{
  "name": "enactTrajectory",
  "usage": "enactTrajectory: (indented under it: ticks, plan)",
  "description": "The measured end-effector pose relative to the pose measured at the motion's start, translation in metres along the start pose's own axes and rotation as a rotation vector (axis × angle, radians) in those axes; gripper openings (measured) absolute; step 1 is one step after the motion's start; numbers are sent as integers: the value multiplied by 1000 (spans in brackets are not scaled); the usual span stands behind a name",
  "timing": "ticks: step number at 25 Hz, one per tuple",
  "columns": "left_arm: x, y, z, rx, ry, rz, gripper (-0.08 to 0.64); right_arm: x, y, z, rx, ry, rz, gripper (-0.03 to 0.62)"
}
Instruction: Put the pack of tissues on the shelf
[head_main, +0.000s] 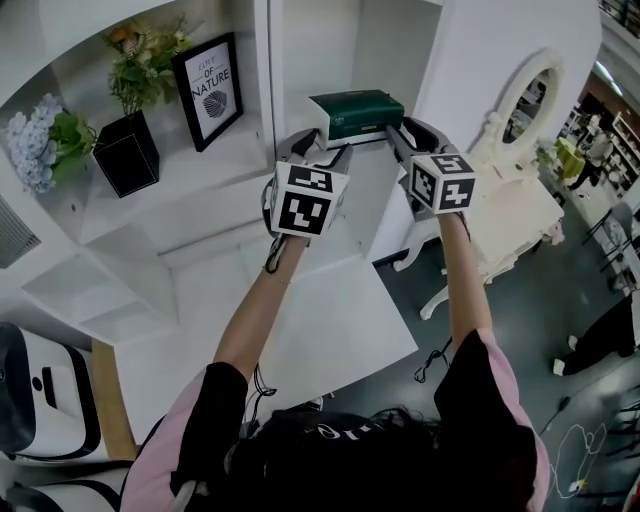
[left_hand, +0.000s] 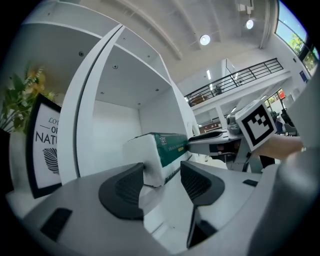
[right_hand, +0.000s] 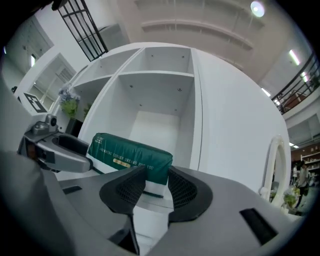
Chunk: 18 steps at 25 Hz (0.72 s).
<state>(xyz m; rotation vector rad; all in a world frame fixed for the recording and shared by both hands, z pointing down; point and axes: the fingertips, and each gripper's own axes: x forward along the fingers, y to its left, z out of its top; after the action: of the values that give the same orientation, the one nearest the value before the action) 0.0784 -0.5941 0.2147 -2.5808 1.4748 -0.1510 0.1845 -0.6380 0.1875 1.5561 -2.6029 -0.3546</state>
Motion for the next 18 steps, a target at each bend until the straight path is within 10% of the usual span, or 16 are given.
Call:
enactTrajectory:
  ticks: [18]
  plan:
    - [-13, -4, 1, 23, -3, -53, 234, 54, 19, -11, 66, 145, 12, 78]
